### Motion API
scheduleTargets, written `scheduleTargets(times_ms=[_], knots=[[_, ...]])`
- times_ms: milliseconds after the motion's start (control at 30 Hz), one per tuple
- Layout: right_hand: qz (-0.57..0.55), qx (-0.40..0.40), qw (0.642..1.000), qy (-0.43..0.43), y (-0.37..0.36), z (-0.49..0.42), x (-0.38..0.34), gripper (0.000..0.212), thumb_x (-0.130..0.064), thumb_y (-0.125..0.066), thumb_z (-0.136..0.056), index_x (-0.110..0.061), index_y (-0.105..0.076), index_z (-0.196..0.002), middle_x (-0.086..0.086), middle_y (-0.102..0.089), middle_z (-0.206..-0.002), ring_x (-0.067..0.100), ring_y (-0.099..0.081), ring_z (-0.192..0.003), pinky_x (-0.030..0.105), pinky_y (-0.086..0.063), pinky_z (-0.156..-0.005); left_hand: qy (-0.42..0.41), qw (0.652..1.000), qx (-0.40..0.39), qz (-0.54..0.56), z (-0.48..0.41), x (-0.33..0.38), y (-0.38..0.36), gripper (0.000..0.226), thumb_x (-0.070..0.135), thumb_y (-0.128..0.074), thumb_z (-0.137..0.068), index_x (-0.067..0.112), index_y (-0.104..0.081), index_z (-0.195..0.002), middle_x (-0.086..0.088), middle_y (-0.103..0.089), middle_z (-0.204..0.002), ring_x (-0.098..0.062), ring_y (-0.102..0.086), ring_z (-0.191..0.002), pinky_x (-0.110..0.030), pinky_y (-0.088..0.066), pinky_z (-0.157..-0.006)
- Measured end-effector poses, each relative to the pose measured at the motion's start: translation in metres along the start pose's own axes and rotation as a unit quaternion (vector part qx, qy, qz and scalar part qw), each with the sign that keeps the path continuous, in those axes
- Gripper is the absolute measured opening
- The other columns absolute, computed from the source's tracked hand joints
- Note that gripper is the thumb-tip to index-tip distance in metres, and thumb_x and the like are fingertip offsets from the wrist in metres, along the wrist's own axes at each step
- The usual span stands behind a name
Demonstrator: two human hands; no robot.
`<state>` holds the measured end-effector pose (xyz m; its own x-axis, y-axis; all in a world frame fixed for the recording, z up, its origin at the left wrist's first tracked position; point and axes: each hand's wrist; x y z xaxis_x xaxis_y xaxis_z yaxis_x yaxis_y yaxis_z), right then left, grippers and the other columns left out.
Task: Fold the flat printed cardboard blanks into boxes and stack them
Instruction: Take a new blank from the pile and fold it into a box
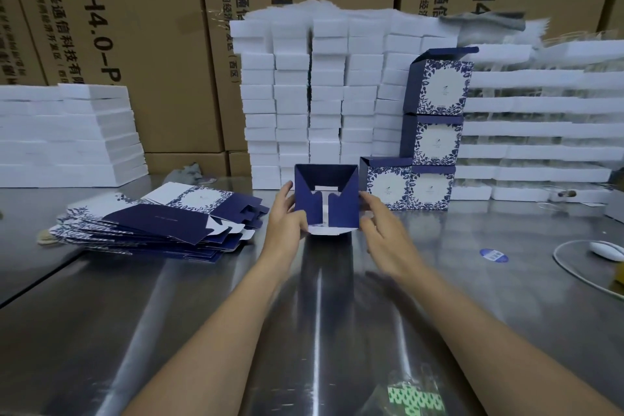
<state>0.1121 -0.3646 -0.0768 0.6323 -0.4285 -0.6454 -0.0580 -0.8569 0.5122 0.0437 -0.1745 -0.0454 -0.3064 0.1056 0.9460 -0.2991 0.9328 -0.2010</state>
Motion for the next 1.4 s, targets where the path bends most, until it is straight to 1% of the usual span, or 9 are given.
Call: scheduleTargets(times_ms=[133,267,433,667,867,1000,1133,1300,1400], knots=[[-0.011,0.001,0.999,0.033,-0.003,-0.003,0.002,0.073,-0.037,-0.052,-0.085,-0.071,-0.028,-0.145,-0.04,-0.046,-0.141,-0.015,-0.055,-0.116,0.013,-0.045,-0.092,-0.04,0.997,-0.067,-0.028,0.005,0.003,-0.001,0.095,-0.015,-0.045,-0.068,0.053,-0.053,-0.133,0.025,-0.07,-0.127,-0.011,-0.064,-0.116,-0.021,-0.046,-0.06],[-0.024,0.038,0.999,0.02,-0.005,-0.003,0.008,0.075,-0.062,-0.072,-0.082,-0.059,-0.035,-0.147,-0.031,-0.051,-0.139,-0.01,-0.059,-0.114,0.024,-0.049,-0.091,-0.078,0.988,-0.12,-0.055,0.007,0.002,-0.001,0.093,0.008,-0.068,-0.058,0.07,-0.055,-0.125,0.038,-0.065,-0.13,0.01,-0.058,-0.127,-0.016,-0.053,-0.09],[-0.061,0.066,0.996,-0.016,-0.002,-0.002,0.006,0.068,-0.076,-0.079,-0.073,-0.049,-0.05,-0.128,-0.032,-0.062,-0.121,0.0,-0.067,-0.096,0.031,-0.056,-0.082,-0.079,0.988,-0.123,-0.053,-0.002,-0.012,0.003,0.087,0.004,-0.083,-0.085,0.05,-0.046,-0.148,0.026,-0.061,-0.144,-0.002,-0.056,-0.137,-0.031,-0.053,-0.105],[-0.119,0.077,0.989,-0.051,-0.014,0.004,-0.011,0.036,-0.063,-0.077,-0.086,-0.041,-0.056,-0.105,-0.032,-0.063,-0.114,0.008,-0.066,-0.084,0.043,-0.062,-0.071,-0.05,0.995,0.041,0.073,0.001,-0.012,-0.007,0.059,0.007,-0.084,-0.089,0.038,-0.054,-0.128,0.006,-0.06,-0.139,-0.008,-0.075,-0.104,-0.034,-0.065,-0.075],[-0.281,0.078,0.931,-0.219,-0.03,0.008,-0.038,0.052,-0.04,-0.087,-0.086,-0.018,-0.055,-0.122,0.001,-0.06,-0.123,0.012,-0.068,-0.094,0.033,-0.062,-0.055,-0.054,0.987,0.111,0.106,0.006,-0.013,-0.013,0.065,-0.005,-0.081,-0.087,0.043,-0.054,-0.121,0.003,-0.061,-0.135,-0.017,-0.071,-0.112,-0.054,-0.061,-0.097],[-0.377,-0.049,0.86,-0.339,-0.034,0.01,-0.051,0.046,-0.053,-0.072,-0.095,-0.007,-0.07,-0.101,0.005,-0.073,-0.082,0.016,-0.07,-0.062,0.028,-0.055,-0.05,-0.052,0.984,0.125,0.116,0.008,-0.01,-0.016,0.062,-0.007,-0.08,-0.086,0.041,-0.055,-0.116,0.004,-0.062,-0.129,-0.02,-0.07,-0.115,-0.053,-0.057,-0.104],[-0.387,0.028,0.872,-0.297,-0.035,0.006,-0.049,0.03,-0.027,-0.058,-0.108,-0.009,-0.064,-0.085,0.0,-0.058,-0.055,0.01,-0.047,-0.041,0.021,-0.036,-0.04,-0.017,0.988,0.094,0.119,0.008,-0.012,-0.019,0.064,-0.006,-0.078,-0.089,0.033,-0.053,-0.134,-0.006,-0.064,-0.134,-0.016,-0.074,-0.105,-0.036,-0.064,-0.089],[-0.373,0.07,0.879,-0.288,-0.024,0.004,-0.046,0.028,-0.024,-0.057,-0.108,-0.014,-0.061,-0.082,-0.003,-0.053,-0.053,0.009,-0.042,-0.041,0.019,-0.034,-0.04,0.148,0.987,0.039,0.047,0.006,-0.012,-0.02,0.015,0.024,-0.072,-0.098,0.017,-0.062,-0.105,-0.003,-0.072,-0.085,-0.015,-0.071,-0.072,-0.027,-0.051,-0.058],[-0.366,0.071,0.875,-0.308,-0.021,0.002,-0.045,0.03,-0.03,-0.06,-0.106,-0.012,-0.063,-0.082,-0.004,-0.053,-0.052,0.01,-0.044,-0.041,0.021,-0.035,-0.041,0.164,0.986,0.001,-0.03,0.006,-0.015,-0.023,0.032,0.033,-0.06,-0.105,0.013,-0.065,-0.08,0.002,-0.058,-0.056,-0.011,-0.06,-0.053,-0.025,-0.036,-0.053]])
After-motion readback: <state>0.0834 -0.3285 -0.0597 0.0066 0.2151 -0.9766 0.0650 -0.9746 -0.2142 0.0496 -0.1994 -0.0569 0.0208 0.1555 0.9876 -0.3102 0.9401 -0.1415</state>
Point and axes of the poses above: each hand's wrist, its own z-axis away from the middle knuckle, its own y-axis out of the back of the hand, x = y × z
